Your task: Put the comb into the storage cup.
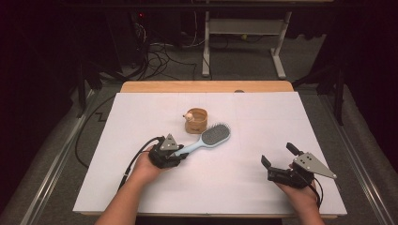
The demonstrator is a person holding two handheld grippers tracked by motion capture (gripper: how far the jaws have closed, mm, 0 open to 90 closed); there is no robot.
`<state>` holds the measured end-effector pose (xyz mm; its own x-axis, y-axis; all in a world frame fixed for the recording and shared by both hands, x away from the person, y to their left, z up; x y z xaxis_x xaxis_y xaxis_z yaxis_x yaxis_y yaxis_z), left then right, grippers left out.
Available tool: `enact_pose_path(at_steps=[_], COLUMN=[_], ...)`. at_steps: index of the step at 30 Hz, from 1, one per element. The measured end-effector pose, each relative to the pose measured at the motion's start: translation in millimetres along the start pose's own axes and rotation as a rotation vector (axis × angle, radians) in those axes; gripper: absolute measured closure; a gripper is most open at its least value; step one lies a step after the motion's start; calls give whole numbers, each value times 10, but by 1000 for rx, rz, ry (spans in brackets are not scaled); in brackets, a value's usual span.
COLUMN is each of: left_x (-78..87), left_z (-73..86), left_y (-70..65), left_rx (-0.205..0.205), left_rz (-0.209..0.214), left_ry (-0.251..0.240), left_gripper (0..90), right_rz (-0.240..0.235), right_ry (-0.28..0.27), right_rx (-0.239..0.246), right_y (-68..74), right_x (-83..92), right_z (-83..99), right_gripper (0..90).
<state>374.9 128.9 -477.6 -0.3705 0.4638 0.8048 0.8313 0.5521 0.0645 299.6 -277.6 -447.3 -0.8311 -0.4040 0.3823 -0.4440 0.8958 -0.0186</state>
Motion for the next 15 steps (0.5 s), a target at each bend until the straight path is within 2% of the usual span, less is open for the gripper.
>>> enact_pose_path(at_steps=[6, 15], left_x=[8, 52], left_z=[7, 53], left_y=[-7, -75], left_rx=[5, 2], left_rz=[21, 22], left_ry=[-2, 2], left_gripper=[625, 626], right_rz=[0, 4], right_ry=[-2, -5], right_rx=[-2, -6], right_y=[-1, -4], right_x=[3, 14], right_z=[-1, -4], right_gripper=[0, 0])
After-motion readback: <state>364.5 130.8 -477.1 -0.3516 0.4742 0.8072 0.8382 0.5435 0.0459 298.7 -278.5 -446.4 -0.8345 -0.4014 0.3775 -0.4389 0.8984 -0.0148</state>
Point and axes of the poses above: each handheld gripper's, and its own axes: x roughly backward along the jaws, z roughly out of its underside, y roughly to its left, the point moved 1 cm from there along -x, roughly forward along the jaws, and after that the axes turned 10 degrees about y, right-handed, at the moved point
